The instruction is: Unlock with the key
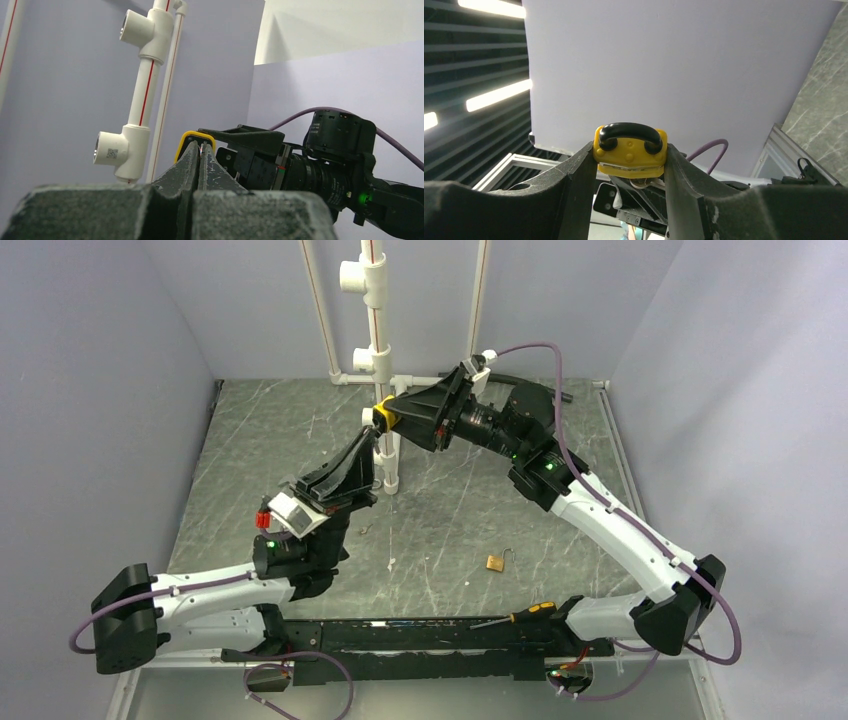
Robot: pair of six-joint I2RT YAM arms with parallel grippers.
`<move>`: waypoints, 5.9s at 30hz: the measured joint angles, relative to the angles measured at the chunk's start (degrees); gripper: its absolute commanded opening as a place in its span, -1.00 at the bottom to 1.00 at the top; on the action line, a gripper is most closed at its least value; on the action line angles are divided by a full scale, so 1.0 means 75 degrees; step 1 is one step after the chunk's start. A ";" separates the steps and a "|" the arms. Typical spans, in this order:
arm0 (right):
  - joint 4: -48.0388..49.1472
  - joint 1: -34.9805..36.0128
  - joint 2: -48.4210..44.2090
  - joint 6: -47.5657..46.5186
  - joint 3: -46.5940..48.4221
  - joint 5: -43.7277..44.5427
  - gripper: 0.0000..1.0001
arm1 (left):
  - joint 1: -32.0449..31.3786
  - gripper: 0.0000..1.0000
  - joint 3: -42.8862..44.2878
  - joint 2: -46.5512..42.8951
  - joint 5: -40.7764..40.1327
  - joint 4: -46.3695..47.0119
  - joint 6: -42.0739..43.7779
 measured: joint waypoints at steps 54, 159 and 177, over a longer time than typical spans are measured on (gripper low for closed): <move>0.1139 0.0312 0.0055 0.0315 -0.0420 0.0329 -1.00 | 0.0303 -1.00 -0.0006 -0.0344 -0.0221 -0.0017 -0.1142; -0.3538 0.0845 -0.3325 -0.8271 -0.3209 0.2119 0.49 | 0.0667 -1.00 0.0108 -0.4304 0.2702 -1.0279 -0.4908; -0.2224 0.0863 -0.2952 -0.9002 -0.2731 -0.1682 -0.18 | 0.0667 -1.00 0.0315 -0.3611 0.3815 -0.9262 -0.5552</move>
